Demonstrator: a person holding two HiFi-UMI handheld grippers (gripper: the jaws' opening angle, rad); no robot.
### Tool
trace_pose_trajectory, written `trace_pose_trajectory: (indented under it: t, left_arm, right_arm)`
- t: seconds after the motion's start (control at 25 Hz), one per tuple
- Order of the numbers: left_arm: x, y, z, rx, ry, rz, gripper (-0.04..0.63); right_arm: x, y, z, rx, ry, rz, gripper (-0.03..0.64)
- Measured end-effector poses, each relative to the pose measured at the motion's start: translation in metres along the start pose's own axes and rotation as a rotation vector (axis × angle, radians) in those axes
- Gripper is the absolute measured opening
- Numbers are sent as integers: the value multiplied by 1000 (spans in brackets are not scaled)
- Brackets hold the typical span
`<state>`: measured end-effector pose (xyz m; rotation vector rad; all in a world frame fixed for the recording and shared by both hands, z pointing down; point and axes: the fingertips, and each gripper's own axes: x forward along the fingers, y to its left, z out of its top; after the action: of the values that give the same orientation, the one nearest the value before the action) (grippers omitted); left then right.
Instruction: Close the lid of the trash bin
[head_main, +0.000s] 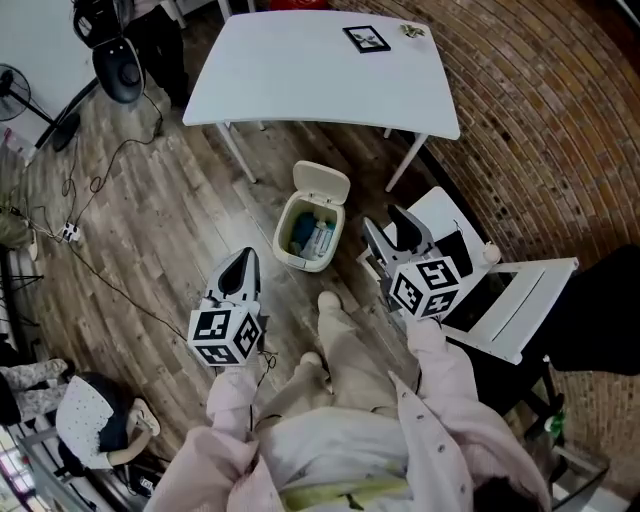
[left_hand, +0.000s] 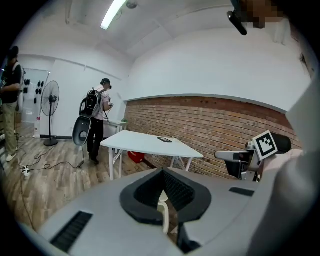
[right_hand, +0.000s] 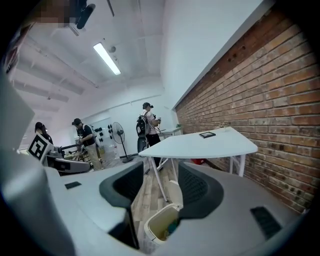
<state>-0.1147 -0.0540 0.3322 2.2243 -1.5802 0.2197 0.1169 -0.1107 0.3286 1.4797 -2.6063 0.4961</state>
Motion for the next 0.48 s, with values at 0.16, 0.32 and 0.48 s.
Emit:
trace_pose_trajectory:
  t: [0.16,0.32,0.48]
  left_arm:
    - [36,12,-3,-18,39,18,-7]
    - [69,25,-14,-33,76,38,-8]
    - [100,39,-35,-53,131,63,-7]
  right_arm:
    - [45,-20,-8,-14,59,23,202]
    - [87,-37,-22,-19,100,48,202]
    - [127,-58,-48,-40,175,79,202]
